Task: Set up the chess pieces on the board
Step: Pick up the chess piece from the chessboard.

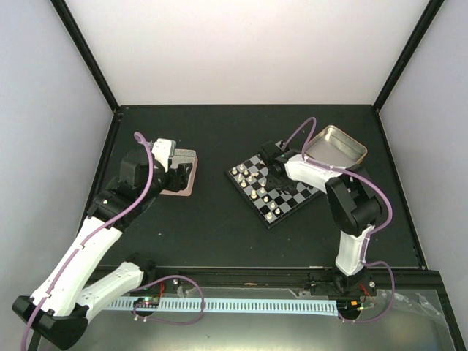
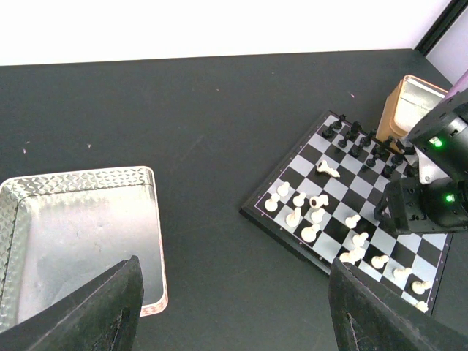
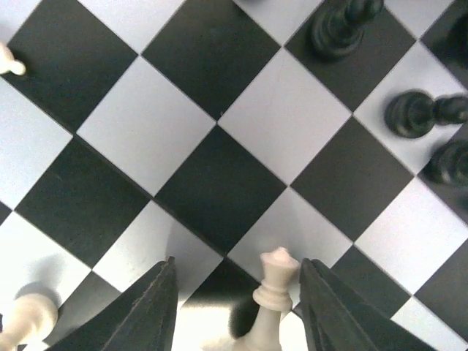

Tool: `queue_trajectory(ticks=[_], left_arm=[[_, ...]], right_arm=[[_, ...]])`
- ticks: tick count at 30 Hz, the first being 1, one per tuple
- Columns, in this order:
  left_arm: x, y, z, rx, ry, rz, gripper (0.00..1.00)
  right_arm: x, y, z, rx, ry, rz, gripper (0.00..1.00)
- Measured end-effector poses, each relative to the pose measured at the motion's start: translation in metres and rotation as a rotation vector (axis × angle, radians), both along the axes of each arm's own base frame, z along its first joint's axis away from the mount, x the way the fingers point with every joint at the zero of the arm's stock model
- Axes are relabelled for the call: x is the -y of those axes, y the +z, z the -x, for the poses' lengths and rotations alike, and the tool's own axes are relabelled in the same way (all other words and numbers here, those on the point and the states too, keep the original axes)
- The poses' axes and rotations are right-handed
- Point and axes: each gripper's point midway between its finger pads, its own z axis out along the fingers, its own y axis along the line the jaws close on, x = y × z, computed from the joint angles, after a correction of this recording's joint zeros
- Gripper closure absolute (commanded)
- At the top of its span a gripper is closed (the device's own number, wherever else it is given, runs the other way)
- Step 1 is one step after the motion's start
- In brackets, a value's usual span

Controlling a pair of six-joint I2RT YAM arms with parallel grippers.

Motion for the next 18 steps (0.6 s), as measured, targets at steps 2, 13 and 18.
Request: queue_trajectory(ticks=[2, 13, 18], left_arm=[[0.000, 0.000, 0.000, 0.000, 0.000, 0.000, 0.29], [0.000, 0.002, 0.001, 0.005, 0.000, 0.003, 0.29], [-0.001, 0.003, 0.002, 0.010, -0.001, 0.005, 0.29]], right_arm=[[-0.002, -0.001, 0.005, -0.008, 0.004, -0.012, 0.60], [-0.006, -0.001, 0.028, -0.040, 0.035, -0.015, 0.68], [-0.002, -0.001, 0.037, -0.059, 0.043, -0.002, 0.78]])
